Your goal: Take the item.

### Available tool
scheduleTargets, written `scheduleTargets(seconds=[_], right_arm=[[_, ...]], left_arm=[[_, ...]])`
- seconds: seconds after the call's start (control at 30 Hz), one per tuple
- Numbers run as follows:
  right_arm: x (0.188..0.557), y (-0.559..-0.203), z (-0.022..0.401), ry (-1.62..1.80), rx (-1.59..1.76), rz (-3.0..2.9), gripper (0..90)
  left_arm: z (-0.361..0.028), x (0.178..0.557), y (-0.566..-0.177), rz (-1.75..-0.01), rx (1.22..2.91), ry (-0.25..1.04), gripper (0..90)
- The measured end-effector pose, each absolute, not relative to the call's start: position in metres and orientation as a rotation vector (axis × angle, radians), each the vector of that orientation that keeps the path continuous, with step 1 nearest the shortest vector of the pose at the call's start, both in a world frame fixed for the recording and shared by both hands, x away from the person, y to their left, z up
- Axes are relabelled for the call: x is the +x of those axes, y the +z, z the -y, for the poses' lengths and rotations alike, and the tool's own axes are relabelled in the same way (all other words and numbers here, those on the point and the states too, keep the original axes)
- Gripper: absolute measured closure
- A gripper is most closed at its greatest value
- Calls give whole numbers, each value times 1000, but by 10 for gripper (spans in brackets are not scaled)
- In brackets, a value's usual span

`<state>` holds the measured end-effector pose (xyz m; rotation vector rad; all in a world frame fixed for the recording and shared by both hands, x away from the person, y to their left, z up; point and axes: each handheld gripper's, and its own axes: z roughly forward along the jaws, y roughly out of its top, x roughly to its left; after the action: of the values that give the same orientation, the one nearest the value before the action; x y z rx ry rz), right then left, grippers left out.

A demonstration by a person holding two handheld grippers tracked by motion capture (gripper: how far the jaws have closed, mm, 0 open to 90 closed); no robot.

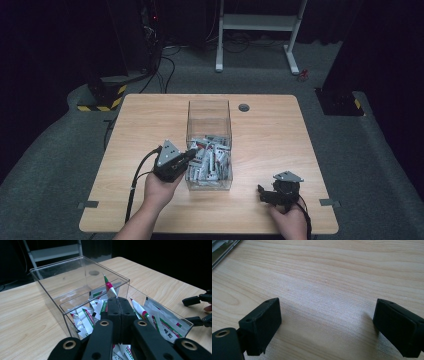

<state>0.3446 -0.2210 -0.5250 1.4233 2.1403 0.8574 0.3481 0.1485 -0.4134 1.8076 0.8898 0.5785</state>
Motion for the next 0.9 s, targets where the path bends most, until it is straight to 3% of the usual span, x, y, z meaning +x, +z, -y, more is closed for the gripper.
scheduleTargets(seconds=[0.9], right_arm=[[345,-525,221,857,1422,-2143,79]], left_arm=[[-186,345,-400,-948,1729,640,893]])
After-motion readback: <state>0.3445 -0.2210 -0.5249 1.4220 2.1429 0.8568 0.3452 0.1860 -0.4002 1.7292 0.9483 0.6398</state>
